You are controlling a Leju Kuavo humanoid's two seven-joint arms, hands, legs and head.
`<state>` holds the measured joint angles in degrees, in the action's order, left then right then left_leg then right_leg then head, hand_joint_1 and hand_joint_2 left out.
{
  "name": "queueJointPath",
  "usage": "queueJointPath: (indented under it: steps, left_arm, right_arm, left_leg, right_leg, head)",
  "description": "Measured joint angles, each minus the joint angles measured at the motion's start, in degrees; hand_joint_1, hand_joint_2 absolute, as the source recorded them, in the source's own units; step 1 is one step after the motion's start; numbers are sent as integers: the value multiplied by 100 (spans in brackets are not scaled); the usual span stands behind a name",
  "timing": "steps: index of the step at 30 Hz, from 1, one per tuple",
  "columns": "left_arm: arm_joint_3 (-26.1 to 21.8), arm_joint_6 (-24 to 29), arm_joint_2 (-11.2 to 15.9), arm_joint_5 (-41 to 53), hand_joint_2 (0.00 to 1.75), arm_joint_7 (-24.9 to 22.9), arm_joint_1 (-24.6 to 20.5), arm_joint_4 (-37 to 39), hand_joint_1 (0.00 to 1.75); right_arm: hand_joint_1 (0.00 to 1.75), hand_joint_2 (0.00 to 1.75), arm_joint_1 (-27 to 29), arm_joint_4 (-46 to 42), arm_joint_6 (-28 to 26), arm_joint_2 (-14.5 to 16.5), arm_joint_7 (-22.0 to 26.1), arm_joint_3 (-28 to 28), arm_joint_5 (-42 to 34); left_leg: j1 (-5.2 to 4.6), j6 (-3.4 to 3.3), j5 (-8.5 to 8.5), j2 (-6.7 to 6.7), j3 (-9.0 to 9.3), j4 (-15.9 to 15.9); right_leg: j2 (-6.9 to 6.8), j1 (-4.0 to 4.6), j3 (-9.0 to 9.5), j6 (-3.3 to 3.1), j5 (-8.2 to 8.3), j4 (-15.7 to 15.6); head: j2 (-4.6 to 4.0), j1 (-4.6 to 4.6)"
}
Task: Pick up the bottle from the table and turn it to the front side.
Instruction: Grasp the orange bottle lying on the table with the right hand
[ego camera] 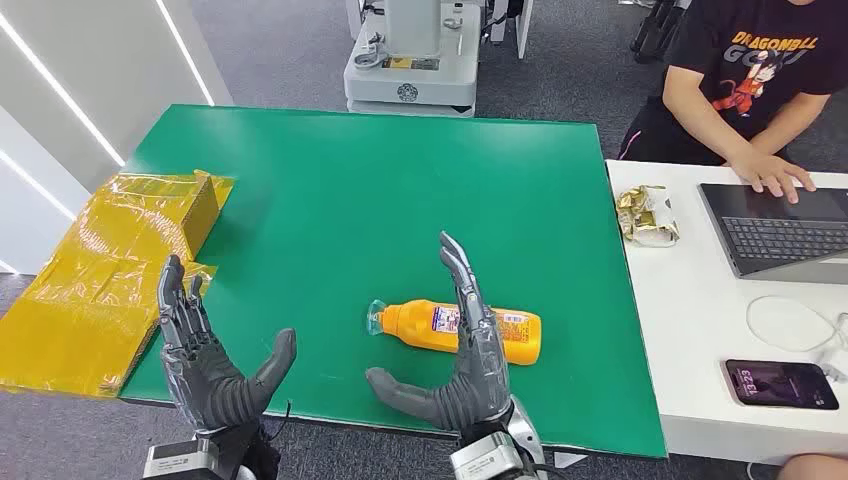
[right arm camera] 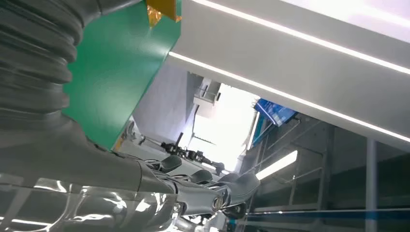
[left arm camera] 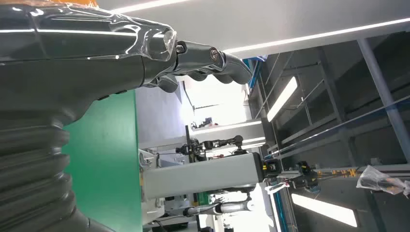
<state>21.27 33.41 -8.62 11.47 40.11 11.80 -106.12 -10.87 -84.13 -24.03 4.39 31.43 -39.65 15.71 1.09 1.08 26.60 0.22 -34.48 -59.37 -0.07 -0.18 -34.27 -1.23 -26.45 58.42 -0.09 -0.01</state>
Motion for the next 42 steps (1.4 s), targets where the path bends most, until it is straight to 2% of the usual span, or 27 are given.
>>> queueJointPath:
  steps: [2, 6, 13, 19, 23, 26, 34, 42]
  left_arm:
    - [0, -24, -1, -13, 175, 0, 0, 0, 0]
    - [0, -93, -1, -62, 175, 0, 1, 0, 0]
    - [-15, -366, -40, -94, 175, -21, 2, 0, 0]
    - [-82, -621, -101, -76, 175, -60, -11, 1, 0]
    - [-122, -780, -130, -68, 175, -59, -57, 25, 0]
    - [-135, -872, -138, -80, 175, -64, -104, 55, 0]
    - [-138, -1073, -139, -134, 175, -114, -156, 105, 0]
    - [-140, -1448, -168, -155, 175, -127, -242, 210, 0]
  right_arm:
    - [0, 175, -9, 1, 80, -22, -243, 1, 249]
    - [0, 175, -46, -4, 428, -153, -1051, 115, 1316]
    - [0, 175, 55, -263, 1131, -364, -2074, 653, 2677]
    - [0, 175, 213, -533, 1612, -585, -2621, 968, 3285]
    - [0, 175, 246, -586, 2285, -822, -3019, 1085, 3435]
    - [0, 175, 231, -519, 2699, -975, -3199, 1185, 3363]
    - [0, 175, 208, -302, 3025, -1160, -3313, 1305, 3345]
    - [0, 175, 91, -179, 3474, -1416, -3113, 1267, 3711]
  left_leg:
    - [0, 0, 0, 0, 0, 0]
    - [0, 0, 0, -1, 0, -1]
    - [-1, 0, 0, -3, -1, -2]
    - [-1, -4, 3, -2, 0, -2]
    - [-1, -4, 3, 0, -1, -2]
    - [-1, -4, 3, -2, -1, -2]
    - [-1, -5, 3, -2, -1, -2]
    - [-1, -6, 4, -1, -3, -2]
  right_leg:
    - [0, 0, 0, 0, 0, 0]
    - [-2, 0, 0, 0, 0, -1]
    - [-5, 0, 0, 0, 0, -2]
    - [-2, -1, -1, 1, 0, -3]
    - [-1, -1, -1, 2, -1, -3]
    - [-3, -1, 1, 2, 0, -3]
    - [-3, -1, 0, 2, 0, -2]
    - [-3, -1, 0, 2, 0, -2]
  head:
    - [0, 0]
    - [0, 1]
    - [0, 1]
    - [0, -1]
    - [0, -1]
    - [0, 0]
    - [0, 0]
    - [0, 1]
